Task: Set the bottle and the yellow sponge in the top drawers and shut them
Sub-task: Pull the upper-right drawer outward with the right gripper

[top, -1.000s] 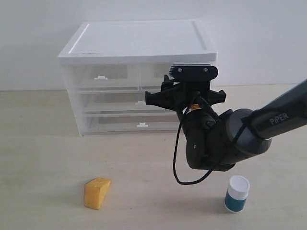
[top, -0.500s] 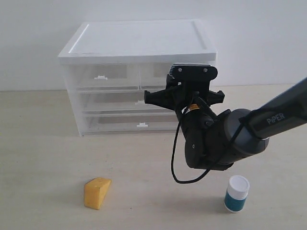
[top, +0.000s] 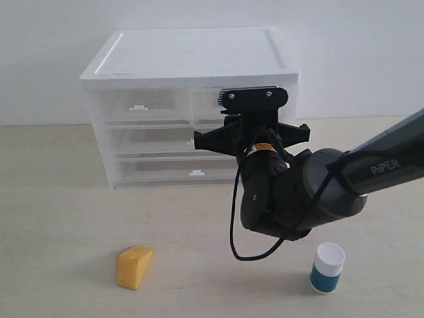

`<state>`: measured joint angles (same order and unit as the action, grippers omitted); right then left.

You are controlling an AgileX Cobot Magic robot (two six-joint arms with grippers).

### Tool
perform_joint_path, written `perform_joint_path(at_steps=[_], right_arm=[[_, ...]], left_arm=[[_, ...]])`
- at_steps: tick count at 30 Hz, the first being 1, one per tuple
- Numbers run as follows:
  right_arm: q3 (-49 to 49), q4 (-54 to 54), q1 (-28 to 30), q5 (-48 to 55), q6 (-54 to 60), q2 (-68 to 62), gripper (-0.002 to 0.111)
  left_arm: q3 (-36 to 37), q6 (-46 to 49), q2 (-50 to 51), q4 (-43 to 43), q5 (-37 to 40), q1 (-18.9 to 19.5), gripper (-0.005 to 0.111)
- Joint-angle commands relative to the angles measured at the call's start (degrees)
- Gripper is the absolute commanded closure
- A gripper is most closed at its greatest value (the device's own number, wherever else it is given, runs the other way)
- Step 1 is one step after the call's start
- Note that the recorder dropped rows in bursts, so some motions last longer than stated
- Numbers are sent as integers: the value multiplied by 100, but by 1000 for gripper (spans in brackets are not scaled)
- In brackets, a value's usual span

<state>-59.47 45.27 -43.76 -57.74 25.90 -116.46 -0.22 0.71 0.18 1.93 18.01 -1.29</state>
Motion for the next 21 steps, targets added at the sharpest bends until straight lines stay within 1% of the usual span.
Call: perform_joint_path(at_steps=[1,5,9,15,18,21], right_arm=[[490,-35,-134,-108,111,359,108],[988,-103,-144,-51,-335,647,108],[1446,-103,-215,-81,-400,974,108],[1921,49,-618,-70,-446,1414,108],[2071,295,-829,-99,-434,1528,108],[2118,316,-1013,-59,-426,1531,108]], left_arm=[[22,21,-18,-41,-27,12,103],[22,21,-18,-41,-27,12,103],[22,21,-18,-41,-27,12,103],[22,21,-18,-41,-27,12,103],[22,21,-18,-41,-27,12,103],[22,21,-18,-41,-27,12,103]])
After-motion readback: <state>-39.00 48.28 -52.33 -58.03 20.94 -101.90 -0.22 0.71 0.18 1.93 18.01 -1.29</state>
